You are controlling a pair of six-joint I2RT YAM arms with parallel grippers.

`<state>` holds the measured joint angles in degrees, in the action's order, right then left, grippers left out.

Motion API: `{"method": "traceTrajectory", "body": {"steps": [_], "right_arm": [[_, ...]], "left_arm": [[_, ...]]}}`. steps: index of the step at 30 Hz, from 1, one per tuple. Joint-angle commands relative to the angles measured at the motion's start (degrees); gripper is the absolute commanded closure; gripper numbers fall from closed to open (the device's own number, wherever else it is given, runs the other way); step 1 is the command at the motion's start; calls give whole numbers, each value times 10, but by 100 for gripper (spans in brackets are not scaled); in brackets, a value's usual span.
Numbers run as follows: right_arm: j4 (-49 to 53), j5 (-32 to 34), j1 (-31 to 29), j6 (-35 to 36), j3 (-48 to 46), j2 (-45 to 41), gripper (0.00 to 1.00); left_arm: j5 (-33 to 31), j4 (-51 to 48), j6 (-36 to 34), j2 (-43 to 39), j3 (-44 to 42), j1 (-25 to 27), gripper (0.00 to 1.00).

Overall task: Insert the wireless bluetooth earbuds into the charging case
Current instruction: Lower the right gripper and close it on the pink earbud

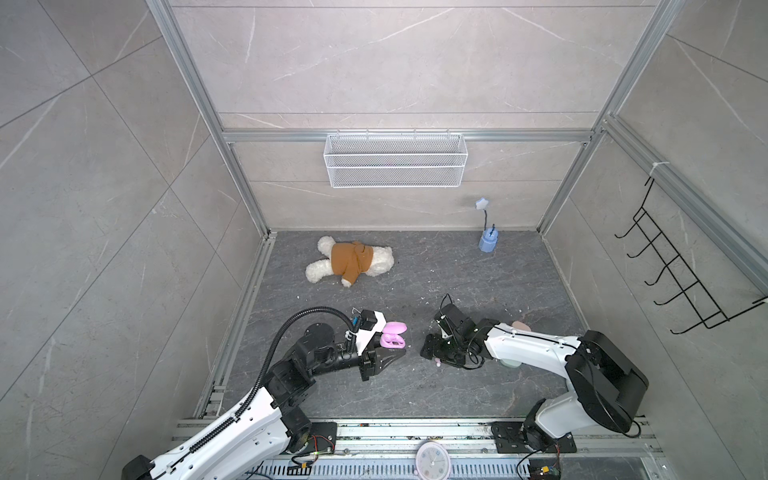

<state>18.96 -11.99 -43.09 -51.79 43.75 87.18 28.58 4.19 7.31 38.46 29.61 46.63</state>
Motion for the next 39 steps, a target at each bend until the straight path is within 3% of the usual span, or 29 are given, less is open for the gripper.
{"method": "traceTrajectory", "body": {"steps": [1,21,27,39], "right_arm": [[1,-12,1,3,-5,3,26],[17,-35,-17,0,38,3,26],[50,-10,-20,-2,46,-8,27],[169,74,-31,-48,111,24,49]], "left_arm": [[-5,5,-6,-11,17,1,69],[-7,5,-4,-18,13,2,69],[-8,4,-4,-19,13,2,69],[-9,7,-1,-23,12,2,69]]}}
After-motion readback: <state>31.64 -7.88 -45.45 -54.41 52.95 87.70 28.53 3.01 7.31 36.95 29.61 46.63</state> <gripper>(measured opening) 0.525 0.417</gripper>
